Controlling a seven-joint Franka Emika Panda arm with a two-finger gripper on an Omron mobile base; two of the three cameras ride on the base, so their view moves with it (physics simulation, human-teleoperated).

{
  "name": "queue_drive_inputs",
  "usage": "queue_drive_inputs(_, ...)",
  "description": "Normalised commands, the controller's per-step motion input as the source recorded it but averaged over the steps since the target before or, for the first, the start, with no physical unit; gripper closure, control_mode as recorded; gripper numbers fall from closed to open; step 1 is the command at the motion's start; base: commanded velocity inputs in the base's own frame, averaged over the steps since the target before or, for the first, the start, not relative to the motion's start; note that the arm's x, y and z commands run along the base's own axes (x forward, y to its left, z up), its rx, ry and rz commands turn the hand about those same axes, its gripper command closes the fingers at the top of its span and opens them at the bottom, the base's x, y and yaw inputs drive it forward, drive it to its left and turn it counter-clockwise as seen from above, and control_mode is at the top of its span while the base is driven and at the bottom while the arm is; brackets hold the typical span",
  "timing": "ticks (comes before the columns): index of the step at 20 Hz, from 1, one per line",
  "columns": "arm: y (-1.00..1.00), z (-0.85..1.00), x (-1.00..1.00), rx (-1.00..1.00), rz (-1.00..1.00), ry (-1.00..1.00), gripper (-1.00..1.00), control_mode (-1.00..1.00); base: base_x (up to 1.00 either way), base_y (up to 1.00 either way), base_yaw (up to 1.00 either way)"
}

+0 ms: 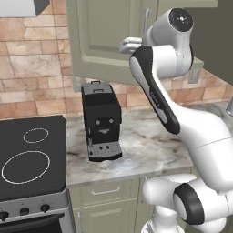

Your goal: Open the cabinet. Pick the dish brush and place it next to the sink. Then close the cabinet.

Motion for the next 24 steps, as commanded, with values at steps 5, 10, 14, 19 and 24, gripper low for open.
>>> queue_drive_inputs(5,0.50,0.00,-0.40,0.00,0.03,0.00,1.00,-1.00,0.00,0.00,0.00)
queue_drive_inputs(10,0.52,0.00,-0.32,0.00,0.09,0.00,1.00,-1.00,0.00,0.00,0.00)
queue_drive_inputs(14,0.34,0.00,-0.10,0.00,0.11,0.00,1.00,-1.00,0.00,0.00,0.00)
queue_drive_inputs(19,0.17,-0.05,0.00,0.03,0.11,0.00,-1.00,-1.00,0.00,0.00,0.00)
queue_drive_inputs(24,-0.04,-0.04,-0.21,0.01,0.03,-0.02,-1.00,-1.00,0.00,0.00,0.00)
